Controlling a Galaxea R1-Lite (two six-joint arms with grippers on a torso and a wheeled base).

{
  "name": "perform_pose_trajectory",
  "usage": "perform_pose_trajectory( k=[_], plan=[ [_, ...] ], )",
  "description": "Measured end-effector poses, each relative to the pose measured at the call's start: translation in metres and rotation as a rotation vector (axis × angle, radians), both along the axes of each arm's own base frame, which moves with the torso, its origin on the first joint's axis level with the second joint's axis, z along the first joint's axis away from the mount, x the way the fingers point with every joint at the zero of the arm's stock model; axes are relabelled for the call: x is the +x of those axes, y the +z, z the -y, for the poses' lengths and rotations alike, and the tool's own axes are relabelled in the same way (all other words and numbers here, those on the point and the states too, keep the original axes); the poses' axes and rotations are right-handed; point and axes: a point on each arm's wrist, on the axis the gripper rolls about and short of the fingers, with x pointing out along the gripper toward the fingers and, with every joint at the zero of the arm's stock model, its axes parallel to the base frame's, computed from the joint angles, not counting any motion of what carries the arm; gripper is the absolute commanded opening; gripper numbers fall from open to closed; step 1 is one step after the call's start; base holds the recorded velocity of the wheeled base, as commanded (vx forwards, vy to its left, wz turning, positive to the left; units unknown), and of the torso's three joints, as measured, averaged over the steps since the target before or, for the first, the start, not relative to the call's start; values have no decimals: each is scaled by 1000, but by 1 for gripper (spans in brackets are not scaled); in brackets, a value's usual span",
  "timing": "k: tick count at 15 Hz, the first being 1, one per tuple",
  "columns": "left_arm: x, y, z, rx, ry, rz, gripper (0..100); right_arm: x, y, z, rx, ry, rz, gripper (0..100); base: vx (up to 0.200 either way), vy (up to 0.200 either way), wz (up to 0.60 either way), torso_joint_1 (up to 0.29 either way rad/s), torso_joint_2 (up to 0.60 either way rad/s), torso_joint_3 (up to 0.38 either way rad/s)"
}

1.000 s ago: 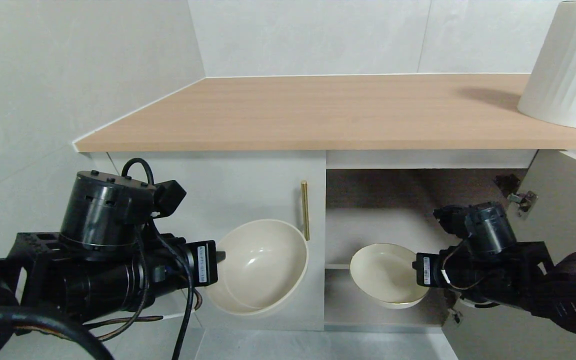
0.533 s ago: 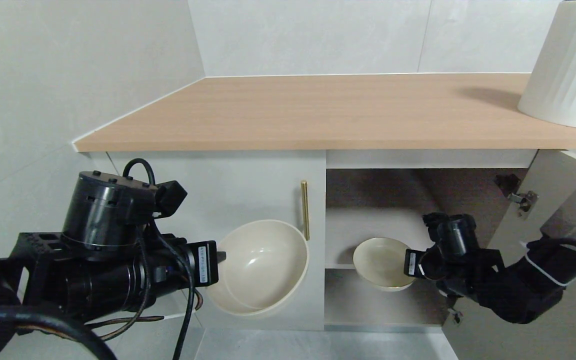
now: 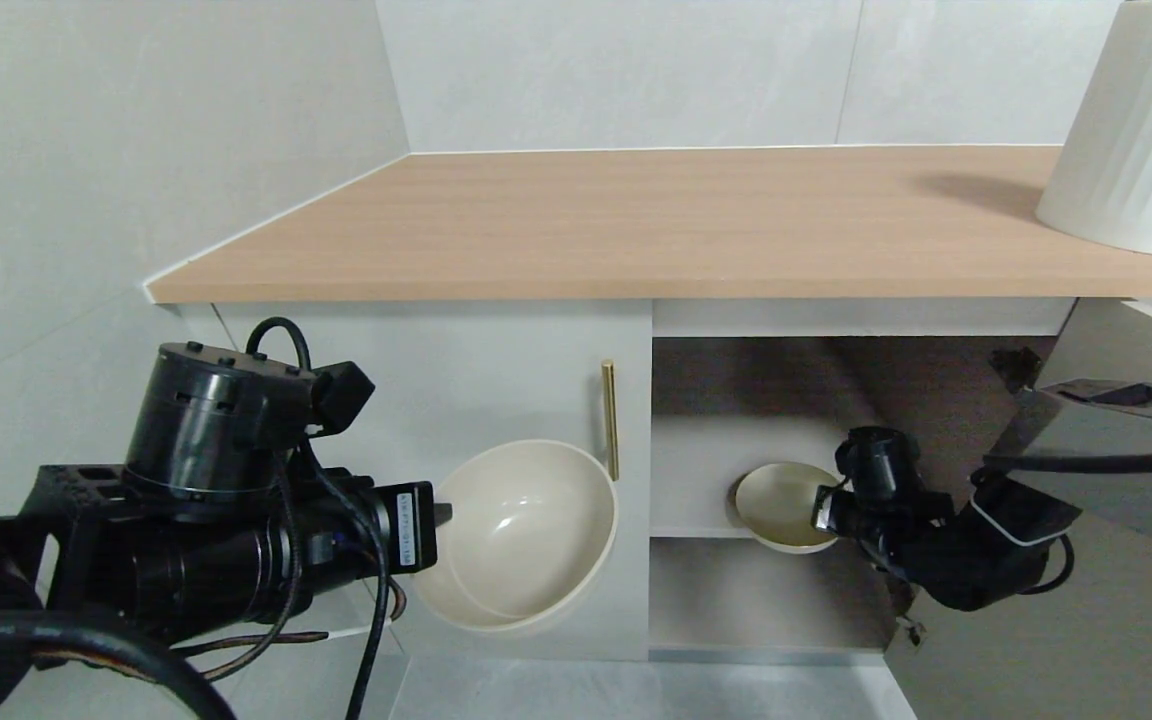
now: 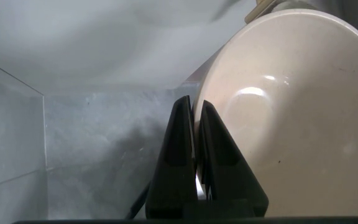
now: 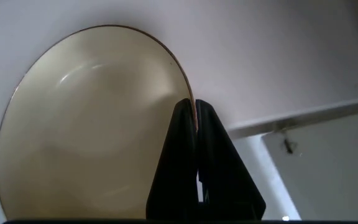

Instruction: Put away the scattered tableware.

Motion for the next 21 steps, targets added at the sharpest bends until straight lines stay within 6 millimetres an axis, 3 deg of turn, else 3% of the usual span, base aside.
perform_pose_trajectory(
  k=[6, 12, 13, 18, 21],
  plan=[
    [0, -1, 0, 1, 0, -2, 0, 28, -10, 2, -13, -61, 45, 0, 0, 0, 0, 0, 0, 0],
    [1, -2, 1, 4, 0, -7, 0, 41, -13, 3, 19, -94, 75, 0, 0, 0, 0, 0, 0, 0],
    [1, -2, 1, 4, 0, -7, 0, 42, -13, 3, 20, -97, 77, 100, 0, 0, 0, 0, 0, 0],
    [1, -2, 1, 5, 0, -8, 0, 42, -5, 4, 58, -116, 99, 100, 0, 0, 0, 0, 0, 0],
    [4, -2, 3, 7, -10, 7, 0, 23, 15, 4, 90, -74, 76, 100, 0, 0, 0, 0, 0, 0]
  ],
)
